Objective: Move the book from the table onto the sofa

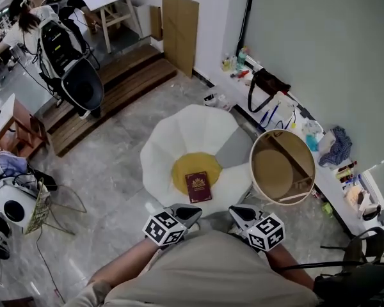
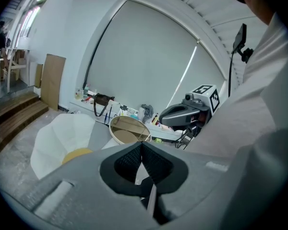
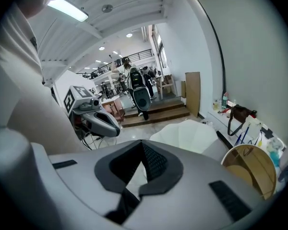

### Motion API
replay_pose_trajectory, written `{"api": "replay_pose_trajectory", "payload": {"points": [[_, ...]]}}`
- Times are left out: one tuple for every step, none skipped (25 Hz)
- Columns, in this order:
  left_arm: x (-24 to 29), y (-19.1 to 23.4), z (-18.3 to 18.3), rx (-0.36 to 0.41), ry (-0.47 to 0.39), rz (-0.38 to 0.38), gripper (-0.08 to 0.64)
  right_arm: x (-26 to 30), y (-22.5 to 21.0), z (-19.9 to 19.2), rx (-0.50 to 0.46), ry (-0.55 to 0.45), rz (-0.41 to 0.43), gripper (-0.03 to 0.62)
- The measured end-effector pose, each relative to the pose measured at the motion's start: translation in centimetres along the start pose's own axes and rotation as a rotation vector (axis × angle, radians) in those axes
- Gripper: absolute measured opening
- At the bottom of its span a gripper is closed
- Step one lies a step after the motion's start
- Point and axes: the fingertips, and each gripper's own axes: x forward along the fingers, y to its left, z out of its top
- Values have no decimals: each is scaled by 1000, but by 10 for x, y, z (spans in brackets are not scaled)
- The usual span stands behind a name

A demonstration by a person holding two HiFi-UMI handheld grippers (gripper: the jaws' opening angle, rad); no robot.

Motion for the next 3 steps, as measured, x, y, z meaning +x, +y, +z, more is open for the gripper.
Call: {"api": "replay_pose_trajectory", "payload": {"points": [[-1,-1,-2,1,0,-1,9,-1,2,0,-3,-1,-2,12],[-2,-2,-3,2,0,-2,9,-2,4,-1,-5,-2,-4,12],[-3,-3,-5,2,0,-3,9,-2,6,-1,-7,-3,-5,12]]}}
